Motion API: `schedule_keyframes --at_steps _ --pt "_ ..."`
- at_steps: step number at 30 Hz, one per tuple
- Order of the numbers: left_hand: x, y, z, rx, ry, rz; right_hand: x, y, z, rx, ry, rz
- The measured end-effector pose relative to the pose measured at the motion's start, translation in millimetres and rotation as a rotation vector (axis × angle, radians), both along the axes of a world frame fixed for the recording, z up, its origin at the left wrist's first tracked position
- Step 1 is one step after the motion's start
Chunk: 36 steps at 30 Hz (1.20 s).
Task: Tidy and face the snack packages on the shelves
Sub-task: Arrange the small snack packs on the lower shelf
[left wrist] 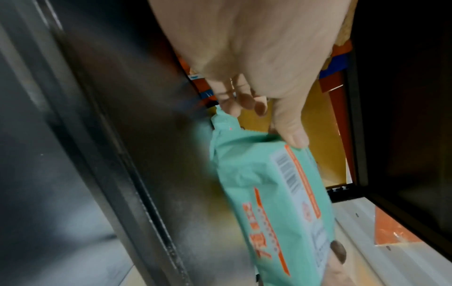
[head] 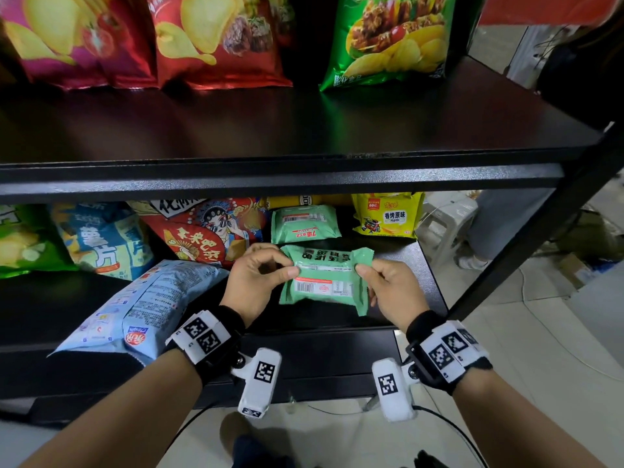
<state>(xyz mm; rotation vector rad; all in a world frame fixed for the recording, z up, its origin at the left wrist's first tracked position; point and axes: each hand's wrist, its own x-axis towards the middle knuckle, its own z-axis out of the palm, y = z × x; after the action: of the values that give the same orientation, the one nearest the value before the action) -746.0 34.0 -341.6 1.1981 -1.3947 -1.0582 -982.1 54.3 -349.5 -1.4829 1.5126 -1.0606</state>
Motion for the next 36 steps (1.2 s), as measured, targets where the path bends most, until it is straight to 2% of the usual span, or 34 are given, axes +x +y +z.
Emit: schedule_keyframes --at_steps 3,8,10,13,15,18,19,22,25,27,29,30,33,36 --pt "-3 -1 0 0.036 0.096 -0.121 6 1 2 0.007 -0.051 0.017" --pt "-6 7 0 0.386 0.308 -0.058 12 5 7 0.144 -0.501 0.069" --pt "-2 9 1 0.526 0.404 -0.150 11 6 10 0.213 -0.636 0.096" --pt "0 8 6 0.573 0.522 -0.210 8 10 13 0.252 -0.668 0.112" --pt "-6 6 10 0.482 0.512 -0.136 7 12 15 0.256 -0.630 0.106" --pt "-11 5 10 0.219 0.111 -0.030 7 13 13 0.258 -0.579 0.076" --pt "-12 5 12 0.146 0.041 -0.020 7 13 13 0.258 -0.578 0.062" --pt "-13 6 19 0.076 0.125 -0.048 7 13 13 0.245 -0.603 0.018" --pt "-15 7 19 0.108 0.077 -0.131 9 15 15 0.212 -0.591 -0.006" --pt "-14 6 19 0.096 0.133 -0.170 7 15 16 0.224 -0.612 -0.021" --pt "-11 4 19 0.044 0.238 -0.187 3 13 17 0.359 -0.727 -0.016" --pt "-9 4 19 -0.007 0.228 -0.184 0 11 18 0.473 -0.832 -0.004" --pt "-8 5 22 -0.167 0.062 -0.209 -8 8 26 0.691 -1.128 0.108" --pt "-12 12 25 -0.297 -0.129 -0.233 -5 8 33 0.673 -1.139 0.205"
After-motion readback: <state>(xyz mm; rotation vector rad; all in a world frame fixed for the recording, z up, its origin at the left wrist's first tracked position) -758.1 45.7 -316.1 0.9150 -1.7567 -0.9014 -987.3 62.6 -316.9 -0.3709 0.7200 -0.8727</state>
